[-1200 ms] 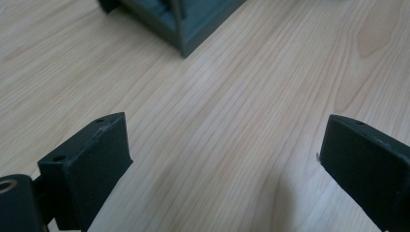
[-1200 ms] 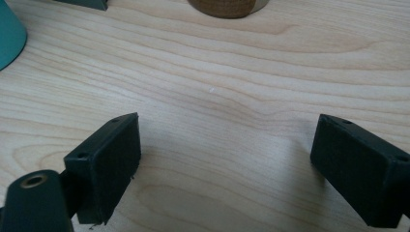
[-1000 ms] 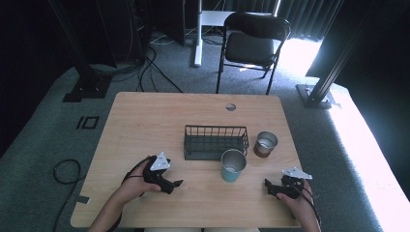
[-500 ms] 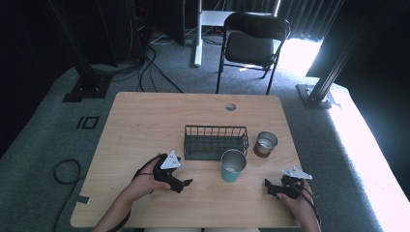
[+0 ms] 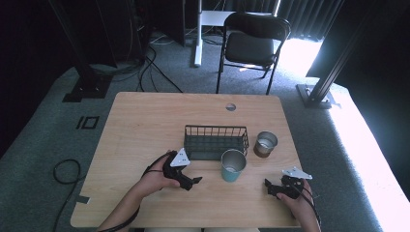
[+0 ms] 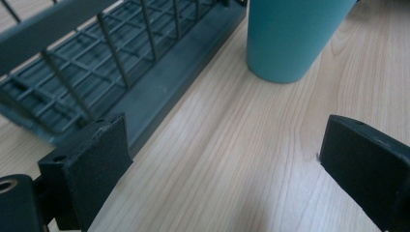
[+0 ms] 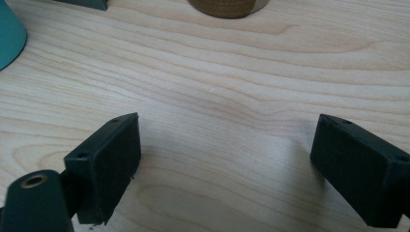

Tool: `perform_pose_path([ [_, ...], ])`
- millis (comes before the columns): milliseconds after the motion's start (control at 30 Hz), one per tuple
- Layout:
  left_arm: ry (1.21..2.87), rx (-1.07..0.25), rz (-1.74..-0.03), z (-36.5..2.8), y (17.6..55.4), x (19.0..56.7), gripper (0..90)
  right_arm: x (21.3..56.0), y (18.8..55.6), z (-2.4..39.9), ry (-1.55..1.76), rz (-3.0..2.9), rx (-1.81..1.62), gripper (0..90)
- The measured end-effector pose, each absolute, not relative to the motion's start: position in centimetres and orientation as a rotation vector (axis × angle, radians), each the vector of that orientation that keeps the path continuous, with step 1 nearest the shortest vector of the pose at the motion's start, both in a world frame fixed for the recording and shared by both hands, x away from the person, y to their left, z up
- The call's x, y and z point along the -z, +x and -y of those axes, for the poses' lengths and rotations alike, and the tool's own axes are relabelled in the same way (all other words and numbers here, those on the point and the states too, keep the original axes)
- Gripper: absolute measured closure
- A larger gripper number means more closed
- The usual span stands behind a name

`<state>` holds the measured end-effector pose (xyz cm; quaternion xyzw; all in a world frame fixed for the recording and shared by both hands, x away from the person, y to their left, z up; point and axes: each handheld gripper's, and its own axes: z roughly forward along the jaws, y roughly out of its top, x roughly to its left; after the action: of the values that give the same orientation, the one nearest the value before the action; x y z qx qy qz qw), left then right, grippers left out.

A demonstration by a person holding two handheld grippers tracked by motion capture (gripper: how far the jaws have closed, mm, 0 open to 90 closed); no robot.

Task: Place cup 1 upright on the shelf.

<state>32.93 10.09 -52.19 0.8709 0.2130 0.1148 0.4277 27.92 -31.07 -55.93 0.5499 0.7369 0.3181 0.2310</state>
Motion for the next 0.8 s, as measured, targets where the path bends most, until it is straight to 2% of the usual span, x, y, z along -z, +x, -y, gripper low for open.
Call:
perform_pose_path([
  [800,2.144,-0.226,-0.432,-6.0,33.2,51.2,4.5,55.9,27.9,31.1,1.512,-2.026,-0.875,10.2],
])
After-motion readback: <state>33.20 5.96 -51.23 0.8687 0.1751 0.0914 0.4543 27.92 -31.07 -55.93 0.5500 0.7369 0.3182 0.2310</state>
